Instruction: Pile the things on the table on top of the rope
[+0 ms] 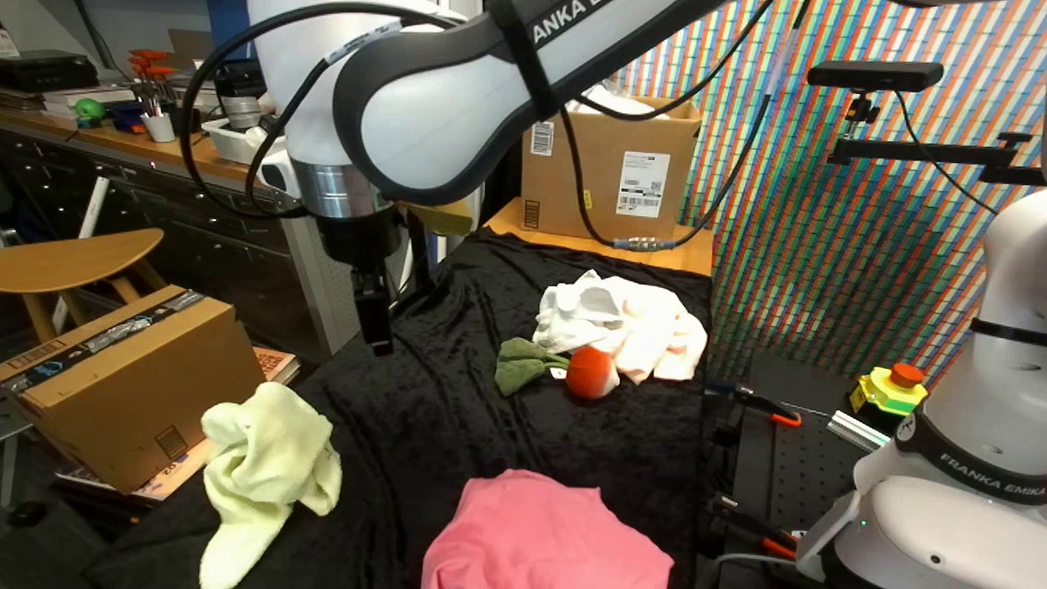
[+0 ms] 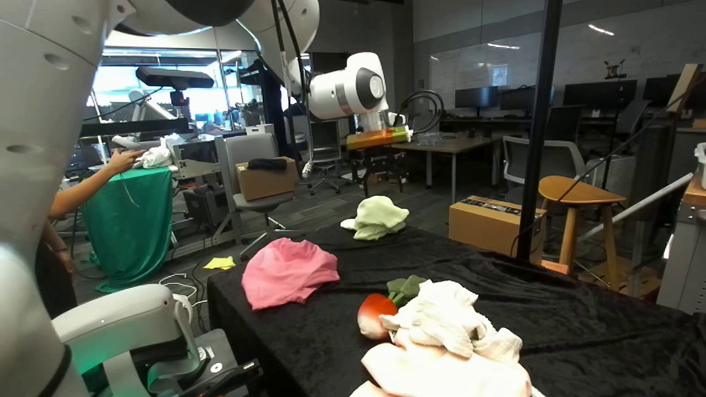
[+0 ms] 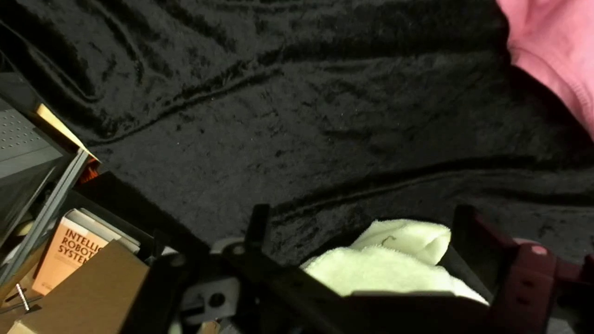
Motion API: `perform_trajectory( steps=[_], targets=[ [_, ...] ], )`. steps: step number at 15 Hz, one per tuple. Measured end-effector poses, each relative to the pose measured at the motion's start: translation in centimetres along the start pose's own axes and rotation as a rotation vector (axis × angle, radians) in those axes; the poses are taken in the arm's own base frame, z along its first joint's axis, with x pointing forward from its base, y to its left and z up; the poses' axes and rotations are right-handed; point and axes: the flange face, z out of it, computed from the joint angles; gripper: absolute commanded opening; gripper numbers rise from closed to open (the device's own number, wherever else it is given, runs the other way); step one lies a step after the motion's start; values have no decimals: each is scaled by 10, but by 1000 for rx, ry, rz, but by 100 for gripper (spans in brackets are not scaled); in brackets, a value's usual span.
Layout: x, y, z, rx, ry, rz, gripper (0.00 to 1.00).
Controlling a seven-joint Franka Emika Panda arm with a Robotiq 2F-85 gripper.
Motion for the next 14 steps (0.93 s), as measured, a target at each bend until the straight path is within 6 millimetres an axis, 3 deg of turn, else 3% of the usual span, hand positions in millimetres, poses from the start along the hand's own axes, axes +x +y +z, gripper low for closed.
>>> perform_trajectory(
  steps=[6, 14],
  targets=[
    [34, -2, 29, 12, 49, 64, 100],
    [55, -9, 58, 30, 71, 80, 100]
  ],
)
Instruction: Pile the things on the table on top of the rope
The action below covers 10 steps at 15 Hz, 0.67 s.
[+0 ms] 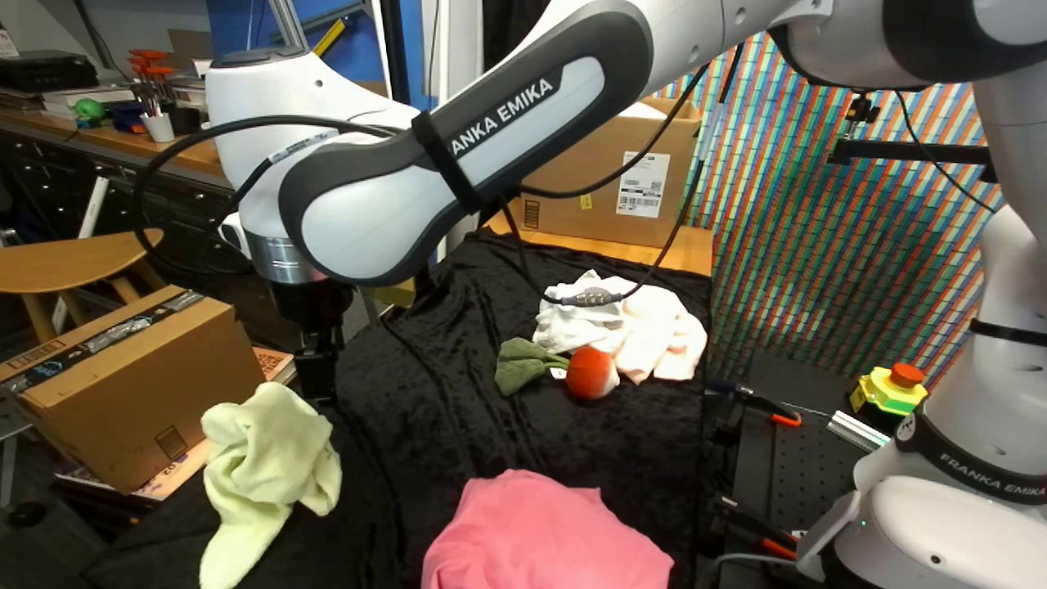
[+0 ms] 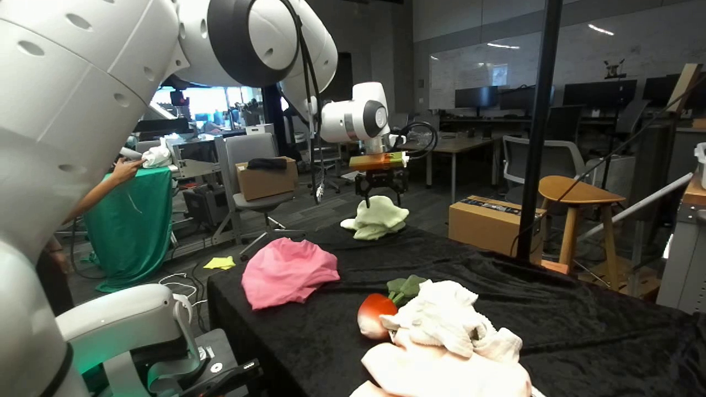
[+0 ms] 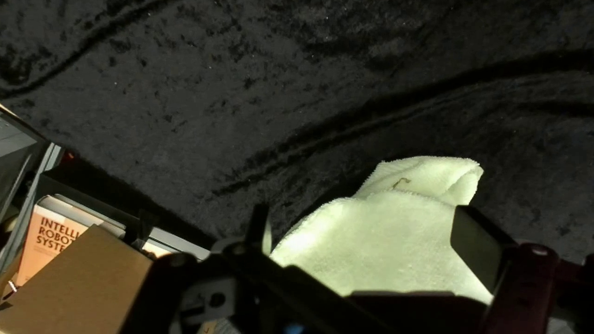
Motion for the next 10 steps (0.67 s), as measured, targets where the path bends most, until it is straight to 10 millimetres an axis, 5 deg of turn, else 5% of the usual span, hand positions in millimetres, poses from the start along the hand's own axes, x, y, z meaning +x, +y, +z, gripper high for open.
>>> perform_trajectory(
  steps=[10],
  targets=[
    [25, -23, 30, 24, 80, 29, 100]
  ],
)
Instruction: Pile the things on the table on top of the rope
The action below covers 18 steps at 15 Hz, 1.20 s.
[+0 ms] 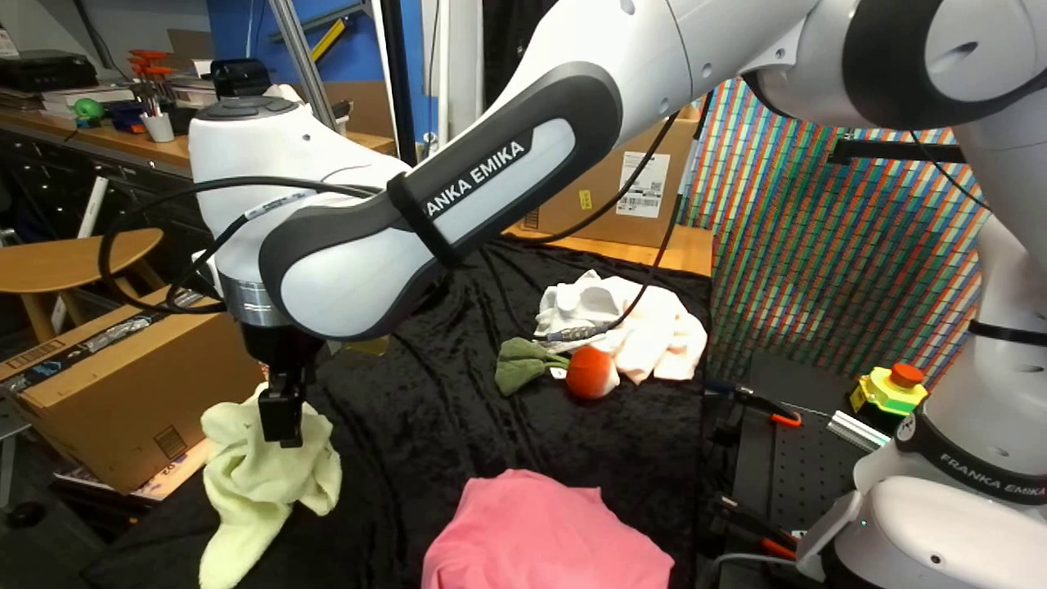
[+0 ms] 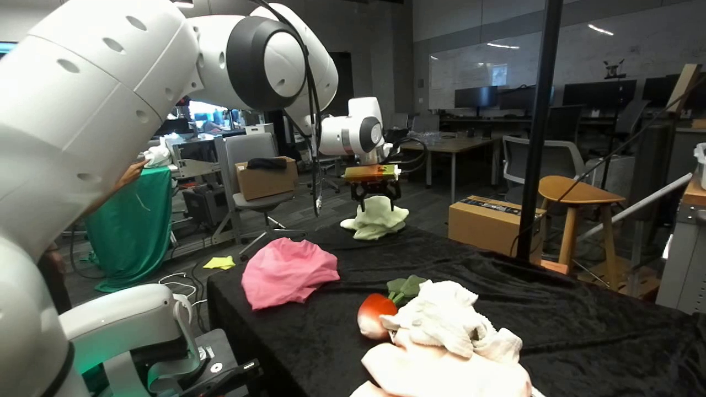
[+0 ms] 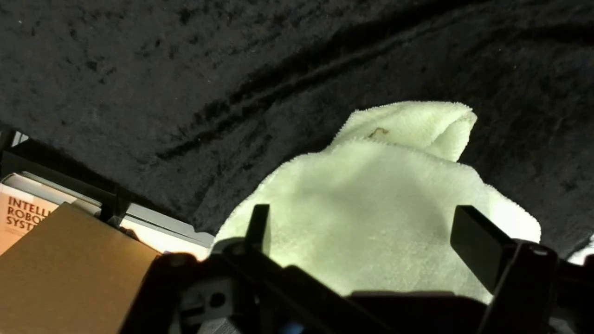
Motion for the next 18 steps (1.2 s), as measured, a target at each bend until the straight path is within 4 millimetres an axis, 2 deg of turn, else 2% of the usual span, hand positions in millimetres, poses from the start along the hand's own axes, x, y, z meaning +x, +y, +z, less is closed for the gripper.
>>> perform_trajectory(
  steps=[9, 18],
  targets=[
    [14, -3, 6, 86, 65, 94, 100],
    [21, -30, 15, 172, 72, 107, 100]
  ],
)
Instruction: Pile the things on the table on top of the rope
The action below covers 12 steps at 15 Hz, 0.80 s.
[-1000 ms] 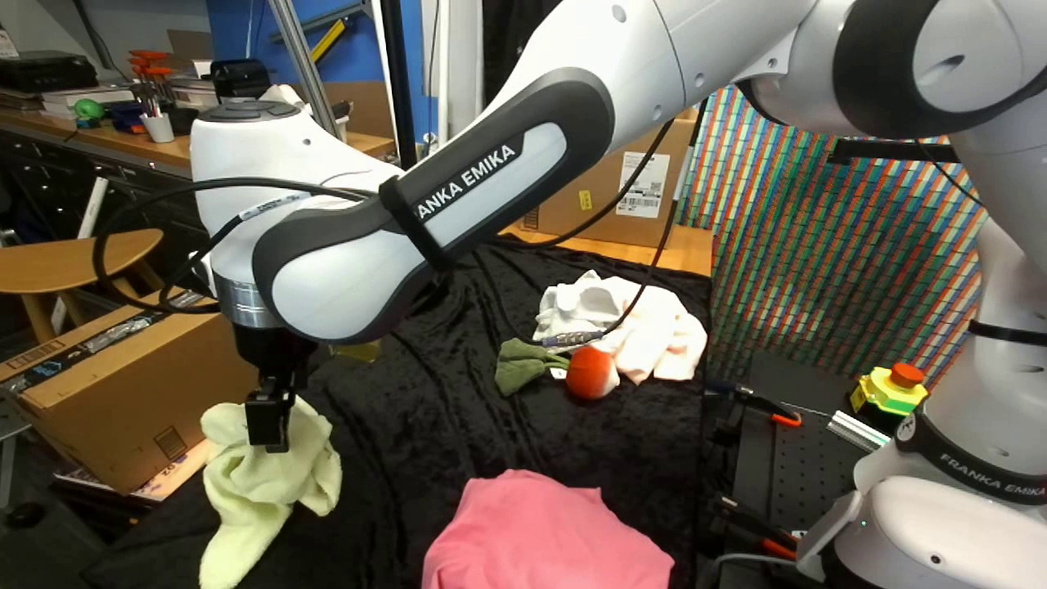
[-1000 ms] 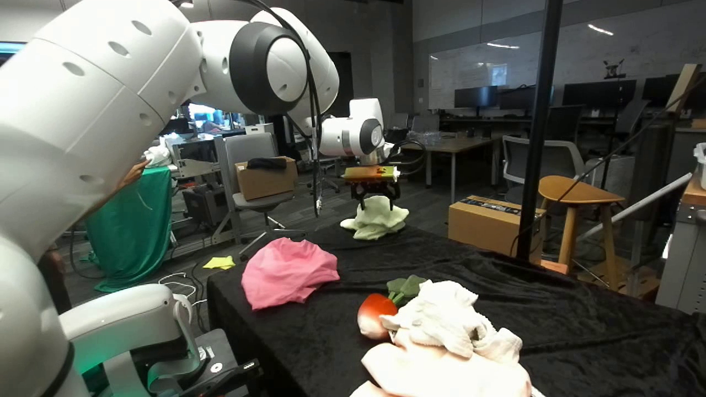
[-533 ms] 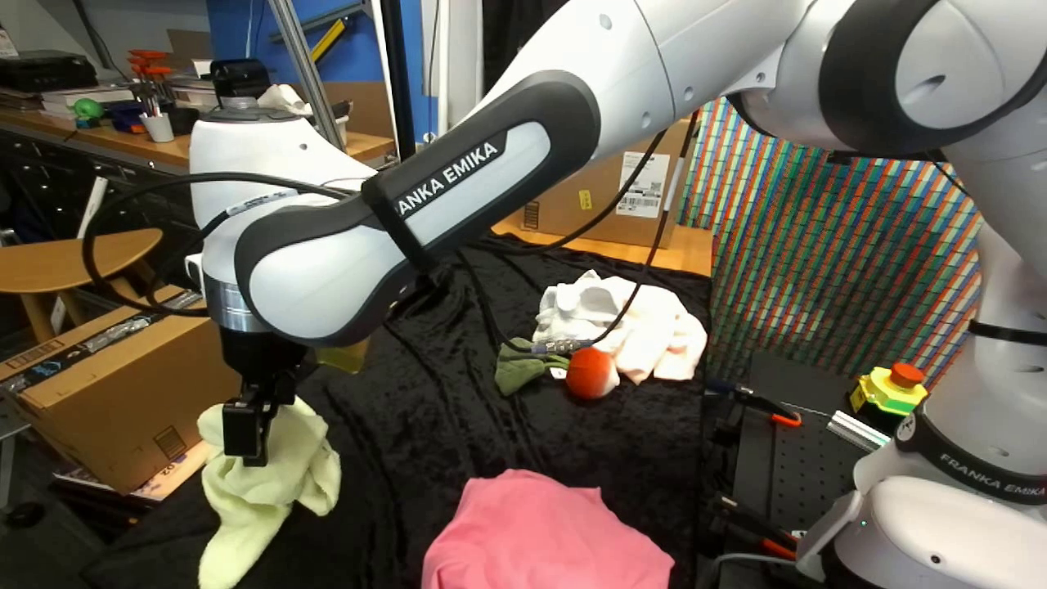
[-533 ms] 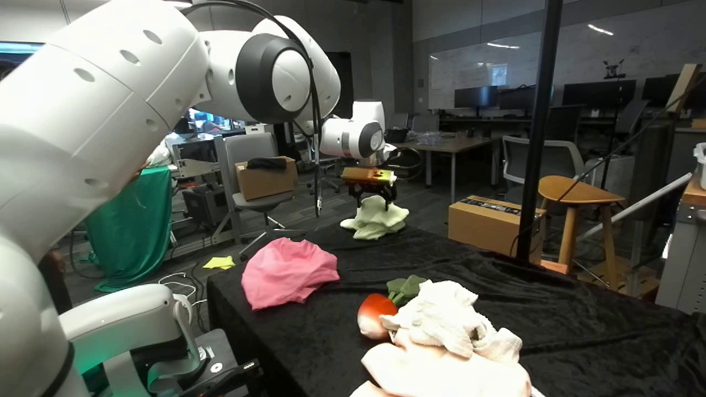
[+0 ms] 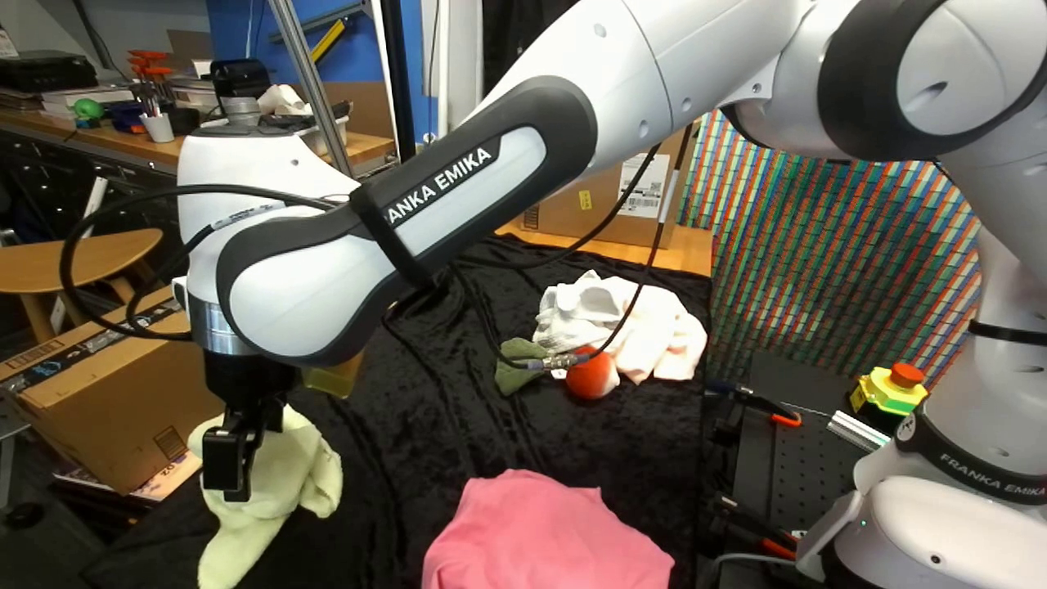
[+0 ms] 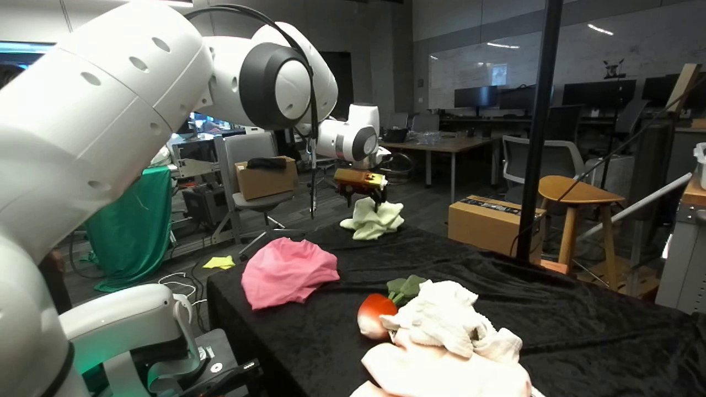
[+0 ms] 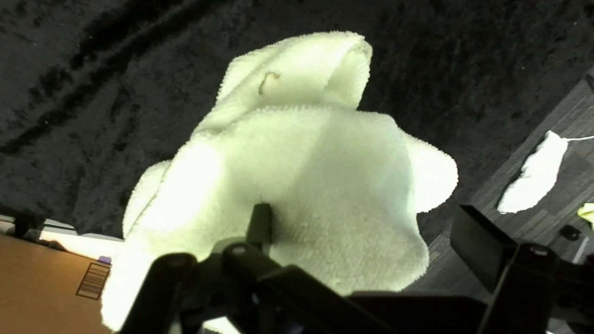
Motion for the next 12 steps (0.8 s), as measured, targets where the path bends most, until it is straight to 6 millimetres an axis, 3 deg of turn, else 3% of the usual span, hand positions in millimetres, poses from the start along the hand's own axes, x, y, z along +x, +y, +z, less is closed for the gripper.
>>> perform_trajectory(
  steps=[6, 12],
  targets=[
    [0, -2, 16, -2, 21, -5, 100],
    [-1, 11, 40, -62, 40, -29, 100]
  ],
)
